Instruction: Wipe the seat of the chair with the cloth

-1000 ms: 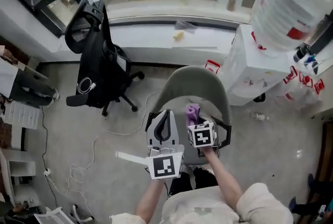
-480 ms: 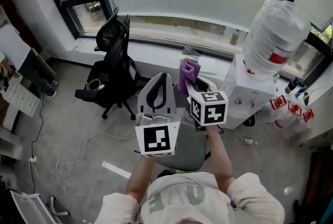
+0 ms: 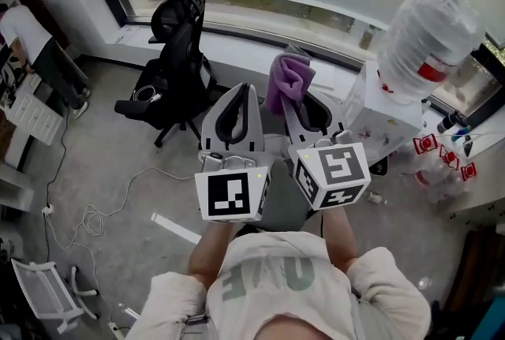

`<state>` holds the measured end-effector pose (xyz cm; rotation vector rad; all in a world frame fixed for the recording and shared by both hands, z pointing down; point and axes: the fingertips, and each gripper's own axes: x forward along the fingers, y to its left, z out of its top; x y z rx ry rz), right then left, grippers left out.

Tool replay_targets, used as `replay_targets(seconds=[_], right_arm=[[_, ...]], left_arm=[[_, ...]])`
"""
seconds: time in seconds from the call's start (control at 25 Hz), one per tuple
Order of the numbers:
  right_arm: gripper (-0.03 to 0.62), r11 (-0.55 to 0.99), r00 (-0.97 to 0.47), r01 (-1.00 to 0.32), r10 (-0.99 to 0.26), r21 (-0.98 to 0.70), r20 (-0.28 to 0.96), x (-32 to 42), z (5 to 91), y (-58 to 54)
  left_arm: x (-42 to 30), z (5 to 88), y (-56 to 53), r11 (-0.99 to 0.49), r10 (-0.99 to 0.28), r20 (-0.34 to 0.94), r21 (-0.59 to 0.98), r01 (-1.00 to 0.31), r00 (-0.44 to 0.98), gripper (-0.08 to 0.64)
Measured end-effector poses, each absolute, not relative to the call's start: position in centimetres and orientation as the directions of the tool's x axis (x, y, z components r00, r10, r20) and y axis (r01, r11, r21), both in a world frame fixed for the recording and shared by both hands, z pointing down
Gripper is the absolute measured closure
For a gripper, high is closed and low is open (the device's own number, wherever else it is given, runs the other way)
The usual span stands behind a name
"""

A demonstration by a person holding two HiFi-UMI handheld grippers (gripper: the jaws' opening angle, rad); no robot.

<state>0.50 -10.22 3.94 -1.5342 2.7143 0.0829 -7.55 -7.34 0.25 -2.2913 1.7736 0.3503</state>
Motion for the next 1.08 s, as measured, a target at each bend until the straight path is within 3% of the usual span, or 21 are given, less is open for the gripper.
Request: replay_targets(seconds=[1.08], right_arm=[[0.502, 0.563, -0.566, -0.824, -0.822, 0.068, -0.056, -0.4, 4.8, -8.1]], left_arm=[[-7.9, 0.7, -6.0, -0.178, -0.934, -0.302, -0.064, -0.982, 0.188, 0.548]])
